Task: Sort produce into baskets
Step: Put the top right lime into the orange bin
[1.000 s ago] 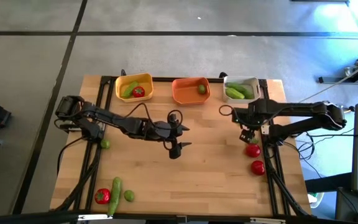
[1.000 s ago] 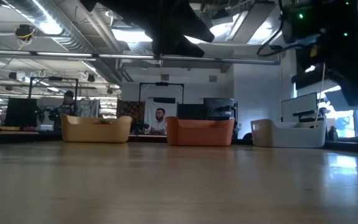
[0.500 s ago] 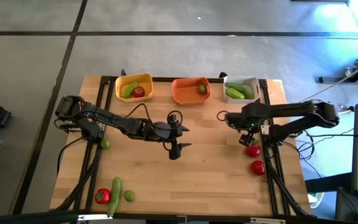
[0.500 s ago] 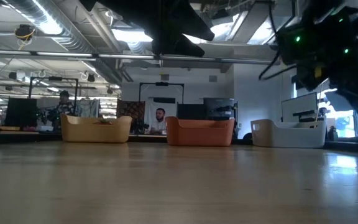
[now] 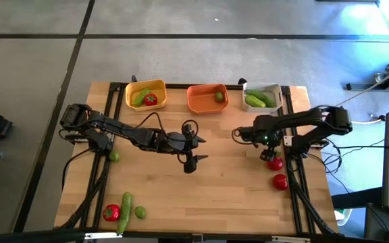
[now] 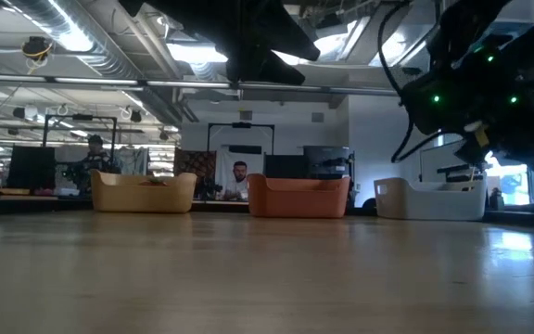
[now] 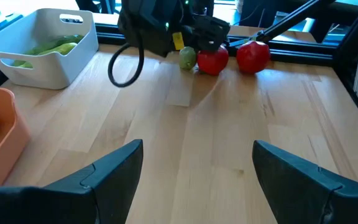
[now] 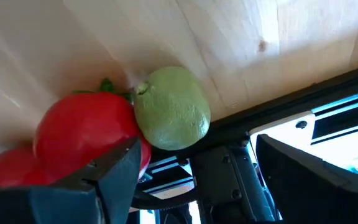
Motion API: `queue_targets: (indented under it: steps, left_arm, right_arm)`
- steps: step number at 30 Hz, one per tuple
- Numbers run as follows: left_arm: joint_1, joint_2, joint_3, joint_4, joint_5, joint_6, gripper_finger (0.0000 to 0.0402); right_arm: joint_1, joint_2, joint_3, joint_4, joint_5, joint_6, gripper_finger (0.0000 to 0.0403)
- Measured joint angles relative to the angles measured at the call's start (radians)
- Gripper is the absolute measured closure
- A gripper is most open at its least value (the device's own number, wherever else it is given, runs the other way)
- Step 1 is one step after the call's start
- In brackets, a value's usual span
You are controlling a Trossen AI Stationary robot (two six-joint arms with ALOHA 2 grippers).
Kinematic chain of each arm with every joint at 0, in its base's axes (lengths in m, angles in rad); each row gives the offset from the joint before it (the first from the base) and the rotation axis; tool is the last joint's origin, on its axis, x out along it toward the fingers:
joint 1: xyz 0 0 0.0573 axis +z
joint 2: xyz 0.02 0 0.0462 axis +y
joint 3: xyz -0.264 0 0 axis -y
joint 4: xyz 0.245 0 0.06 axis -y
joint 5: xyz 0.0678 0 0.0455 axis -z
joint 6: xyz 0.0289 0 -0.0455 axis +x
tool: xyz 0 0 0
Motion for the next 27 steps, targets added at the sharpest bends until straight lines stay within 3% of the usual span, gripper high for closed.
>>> queue_targets:
  steps: [11, 27]
  left_arm:
    - [0.0, 0.0, 0.0, 0.0, 0.0, 0.0, 0.0103]
    - [0.0, 0.0, 0.0, 0.0, 0.0, 0.011, 0.0103]
  right_arm:
    - [0.0, 0.115, 0.0, 0.009, -0.011, -0.042, 0.01]
    - [-0.001, 0.122, -0.045, 0.084, -0.026, -0.046, 0.01]
